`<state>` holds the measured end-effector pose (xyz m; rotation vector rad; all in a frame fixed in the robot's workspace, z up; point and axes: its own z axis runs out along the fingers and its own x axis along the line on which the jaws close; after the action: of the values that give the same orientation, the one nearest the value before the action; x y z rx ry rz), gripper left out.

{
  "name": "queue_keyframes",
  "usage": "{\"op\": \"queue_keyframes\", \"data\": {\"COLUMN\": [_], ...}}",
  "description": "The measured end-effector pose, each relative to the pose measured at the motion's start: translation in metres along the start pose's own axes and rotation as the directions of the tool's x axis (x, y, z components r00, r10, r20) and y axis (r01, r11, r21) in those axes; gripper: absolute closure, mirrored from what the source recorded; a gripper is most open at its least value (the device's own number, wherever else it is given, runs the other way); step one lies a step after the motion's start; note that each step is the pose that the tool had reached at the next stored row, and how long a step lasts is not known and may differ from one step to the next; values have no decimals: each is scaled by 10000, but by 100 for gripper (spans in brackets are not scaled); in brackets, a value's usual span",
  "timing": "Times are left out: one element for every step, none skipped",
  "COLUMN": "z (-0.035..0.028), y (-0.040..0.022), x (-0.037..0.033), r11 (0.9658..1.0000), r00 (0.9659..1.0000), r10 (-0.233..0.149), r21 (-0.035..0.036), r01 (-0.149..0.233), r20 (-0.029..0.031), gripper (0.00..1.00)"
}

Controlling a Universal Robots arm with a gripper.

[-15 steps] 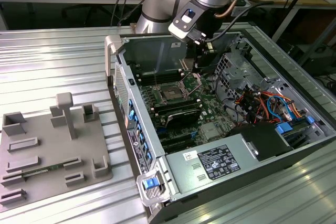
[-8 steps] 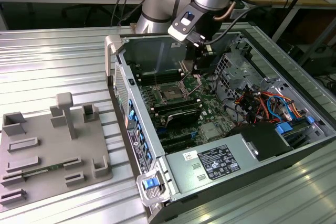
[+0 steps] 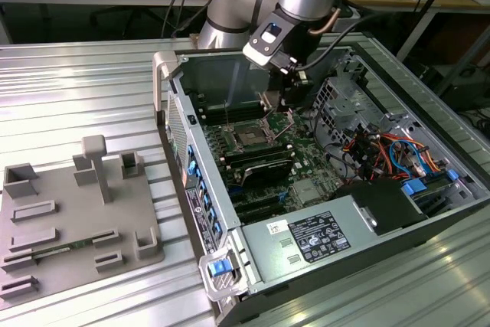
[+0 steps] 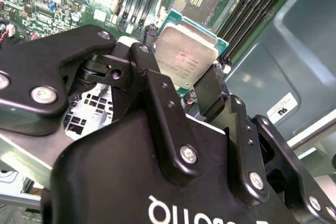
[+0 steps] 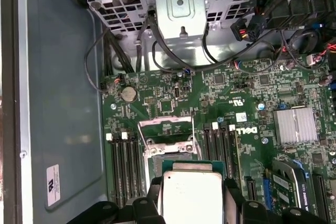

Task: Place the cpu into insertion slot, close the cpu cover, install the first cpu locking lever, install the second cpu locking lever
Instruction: 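Place the cpu into insertion slot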

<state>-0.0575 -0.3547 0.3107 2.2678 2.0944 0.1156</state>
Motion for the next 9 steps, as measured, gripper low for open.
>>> {"op": "queue_keyframes", "data": {"z": [8,12,17,21,24,28,34,38,42], "y": [-4,-6,-12,-16,-18,-20,-23,-24,-25], "x": [-1,-1,-2,-2,-2,-2,-3,-3,-3], "r11": [9999,9999,9999,9999,9999,9999,9999,9999,9999], "r00": [9999,9999,9999,9999,9999,9999,9999,9999,9999], "r10": [-101,-141,-147,-150,-151,-153,-152,-152,-153], "r21": [2,3,4,4,4,3,3,3,3], "r01": [101,141,147,150,151,153,152,152,153], "r20": [-9,-12,-11,-12,-13,-14,-14,-13,-14], "gripper": [45,45,45,45,45,45,45,45,45]}}
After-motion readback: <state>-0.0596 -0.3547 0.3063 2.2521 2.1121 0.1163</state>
